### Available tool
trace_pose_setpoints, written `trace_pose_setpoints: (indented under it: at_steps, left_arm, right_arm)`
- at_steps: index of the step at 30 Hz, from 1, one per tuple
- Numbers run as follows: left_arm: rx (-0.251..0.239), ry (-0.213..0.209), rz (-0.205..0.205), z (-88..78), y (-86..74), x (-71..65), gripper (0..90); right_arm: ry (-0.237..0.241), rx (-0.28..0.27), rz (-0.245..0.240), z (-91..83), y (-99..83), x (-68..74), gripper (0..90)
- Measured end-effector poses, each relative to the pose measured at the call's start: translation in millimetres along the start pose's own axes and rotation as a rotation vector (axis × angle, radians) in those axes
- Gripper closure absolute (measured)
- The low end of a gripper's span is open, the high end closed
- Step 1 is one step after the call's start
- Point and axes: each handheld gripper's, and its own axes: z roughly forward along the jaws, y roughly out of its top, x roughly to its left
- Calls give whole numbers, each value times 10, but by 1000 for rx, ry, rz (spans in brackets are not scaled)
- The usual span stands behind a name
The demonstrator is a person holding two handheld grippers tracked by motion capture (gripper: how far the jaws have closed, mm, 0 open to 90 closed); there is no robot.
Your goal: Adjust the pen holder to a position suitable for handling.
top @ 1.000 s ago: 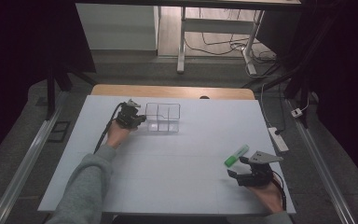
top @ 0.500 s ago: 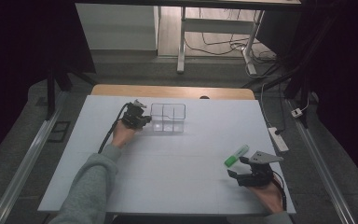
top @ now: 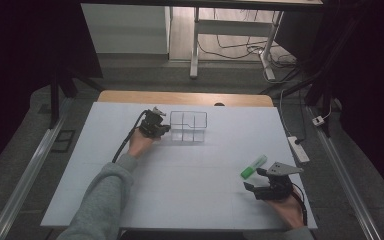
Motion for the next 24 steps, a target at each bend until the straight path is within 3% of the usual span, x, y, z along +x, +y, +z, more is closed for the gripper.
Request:
trace_pose_setpoints:
  at_steps: [12,17,24]
  left_arm:
    - [4,-6,7,39,23,-29,886]
    - [12,4,3,-76,-27,44,886]
    - [-25,3,2,-345,-243,50,886]
  right_arm:
    - [10,4,0,6,-5,2,220]
    - [10,1,4,1,-6,-5,221]
    - [18,-11,16,10,-7,-18,222]
